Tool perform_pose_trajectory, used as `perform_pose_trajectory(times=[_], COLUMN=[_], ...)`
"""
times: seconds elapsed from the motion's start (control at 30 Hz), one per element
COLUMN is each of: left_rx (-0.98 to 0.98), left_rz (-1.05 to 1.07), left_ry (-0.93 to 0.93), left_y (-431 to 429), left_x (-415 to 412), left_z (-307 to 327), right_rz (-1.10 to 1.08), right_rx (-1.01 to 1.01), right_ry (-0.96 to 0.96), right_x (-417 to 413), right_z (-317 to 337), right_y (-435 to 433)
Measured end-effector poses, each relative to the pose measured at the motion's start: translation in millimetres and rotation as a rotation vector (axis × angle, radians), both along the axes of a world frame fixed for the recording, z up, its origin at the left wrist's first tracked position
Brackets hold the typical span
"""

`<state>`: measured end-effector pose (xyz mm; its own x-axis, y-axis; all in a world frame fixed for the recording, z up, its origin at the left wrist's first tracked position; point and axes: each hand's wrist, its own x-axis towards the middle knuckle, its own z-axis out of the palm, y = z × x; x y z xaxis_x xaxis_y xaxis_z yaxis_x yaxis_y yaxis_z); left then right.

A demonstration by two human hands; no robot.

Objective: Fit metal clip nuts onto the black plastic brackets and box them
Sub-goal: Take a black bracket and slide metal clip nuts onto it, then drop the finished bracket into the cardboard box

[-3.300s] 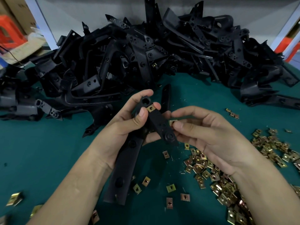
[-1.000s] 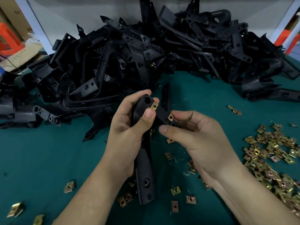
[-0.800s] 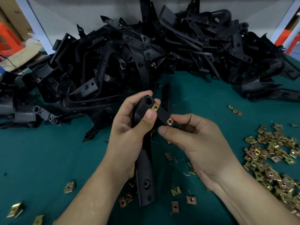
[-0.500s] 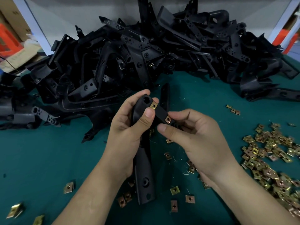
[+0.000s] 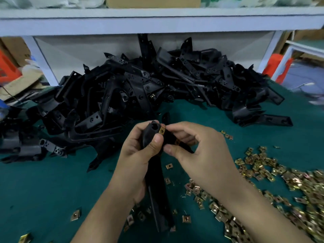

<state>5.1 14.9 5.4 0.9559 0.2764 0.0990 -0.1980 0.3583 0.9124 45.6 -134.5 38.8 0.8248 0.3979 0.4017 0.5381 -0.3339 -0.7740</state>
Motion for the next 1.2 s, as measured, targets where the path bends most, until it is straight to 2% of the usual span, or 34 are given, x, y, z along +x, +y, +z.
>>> perform_pose_trajectory(times=[0.17,0.37,0.47,0.63,0.77,1.0,1.13,1.2], left_rx=[0.041,-0.010,-0.023,0.181,0.295,0.497,0.561,0.591], left_rz=[-0.042,-0.379,-0.519,-0.778,-0.880,-1.024,-1.091,-1.082], left_ry=[0.021,0.139,0.230,0.271,0.260,0.160,0.109,0.075], left_y=[-42,-115,-160,-235,-292,-361,-382,-388], left_x=[-6,-24,-34,-50,-66,-84,-85,-83], left_z=[20,21,14,10,10,-11,-33,-43], right_rz=[-0.133,-0.404,-0.557,-0.854,-1.053,-1.298,-1.332,-1.302], right_rx=[-0.019,0.170,0.215,0.241,0.215,0.007,-0.122,-0.215], right_ry=[0.017,0.059,-0.003,-0.100,-0.092,0.065,0.239,0.421], right_x=[-11,-38,-57,-101,-146,-215,-240,-251], right_z=[12,16,15,13,10,-6,-20,-27], right_y=[-40,-130,-184,-272,-330,-385,-403,-411])
